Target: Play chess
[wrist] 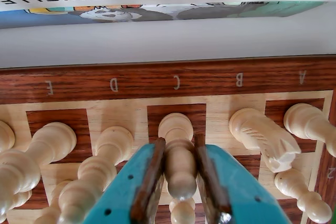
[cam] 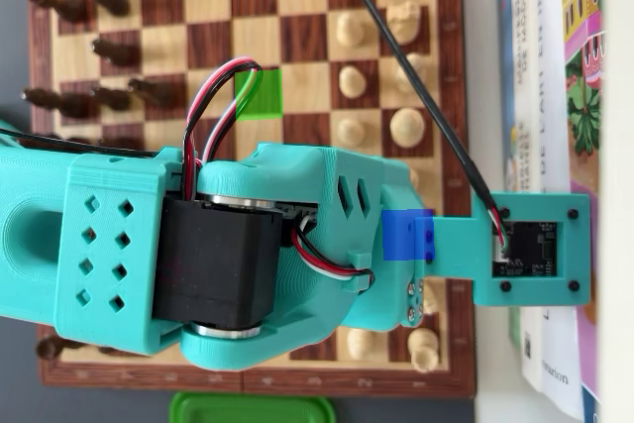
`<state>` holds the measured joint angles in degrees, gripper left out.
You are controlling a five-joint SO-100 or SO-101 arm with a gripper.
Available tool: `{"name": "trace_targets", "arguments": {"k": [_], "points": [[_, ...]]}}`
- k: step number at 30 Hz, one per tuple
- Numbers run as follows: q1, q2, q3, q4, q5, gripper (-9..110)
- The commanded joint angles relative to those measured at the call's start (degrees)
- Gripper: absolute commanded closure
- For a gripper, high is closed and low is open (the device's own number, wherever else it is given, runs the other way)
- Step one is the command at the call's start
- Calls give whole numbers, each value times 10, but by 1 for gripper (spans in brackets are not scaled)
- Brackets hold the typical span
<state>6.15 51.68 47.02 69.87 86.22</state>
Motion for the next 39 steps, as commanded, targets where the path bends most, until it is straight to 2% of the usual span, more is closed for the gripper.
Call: {"name": "trace_targets", "arguments": {"k": [1, 9, 29, 34, 39], "points": [[8, 10, -28, 1, -4, 96], [8, 22, -25, 2, -4, 96], [-7, 269, 146, 11, 2, 96], [-7, 341, 207, 8, 4, 96], [-32, 426, 308, -44, 4, 96]]}}
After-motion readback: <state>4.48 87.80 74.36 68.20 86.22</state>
